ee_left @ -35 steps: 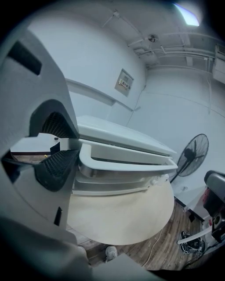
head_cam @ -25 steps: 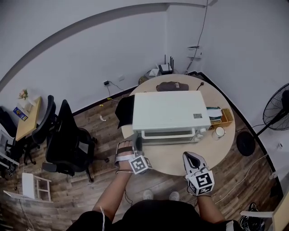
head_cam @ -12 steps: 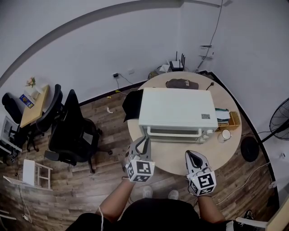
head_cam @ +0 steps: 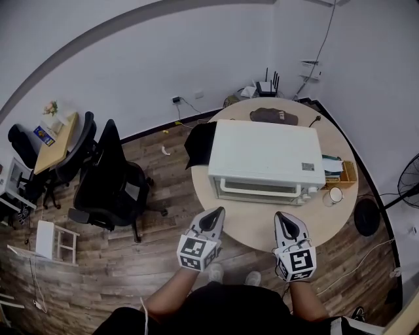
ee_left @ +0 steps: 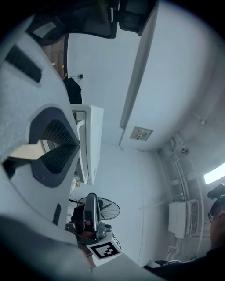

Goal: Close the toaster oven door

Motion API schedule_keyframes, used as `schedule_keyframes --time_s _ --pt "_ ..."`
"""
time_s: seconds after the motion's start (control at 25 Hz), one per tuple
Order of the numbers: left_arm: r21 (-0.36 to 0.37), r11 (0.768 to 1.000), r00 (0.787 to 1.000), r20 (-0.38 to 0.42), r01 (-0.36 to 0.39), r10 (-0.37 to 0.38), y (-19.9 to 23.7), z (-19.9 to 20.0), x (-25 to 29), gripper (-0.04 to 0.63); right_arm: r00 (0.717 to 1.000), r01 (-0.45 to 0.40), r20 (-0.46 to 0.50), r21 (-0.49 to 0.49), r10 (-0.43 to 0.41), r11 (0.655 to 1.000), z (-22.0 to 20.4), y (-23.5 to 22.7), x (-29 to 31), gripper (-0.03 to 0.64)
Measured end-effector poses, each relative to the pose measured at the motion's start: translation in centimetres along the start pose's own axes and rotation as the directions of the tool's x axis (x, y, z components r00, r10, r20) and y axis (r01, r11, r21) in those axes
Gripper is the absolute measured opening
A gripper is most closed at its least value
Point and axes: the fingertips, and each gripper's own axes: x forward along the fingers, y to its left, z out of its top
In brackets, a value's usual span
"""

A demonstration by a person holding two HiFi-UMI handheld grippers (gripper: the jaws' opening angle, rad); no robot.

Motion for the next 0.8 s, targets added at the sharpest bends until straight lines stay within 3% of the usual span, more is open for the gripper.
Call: schedule_keyframes --time_s 0.8 --pt "0.016 1.000 1.000 0.022 0.016 -0.017 -1.2 0.3 0.1 0.008 0.997 0.022 0.077 0.039 -0.025 0.999 1.7 -1.6 0.3 -0.003"
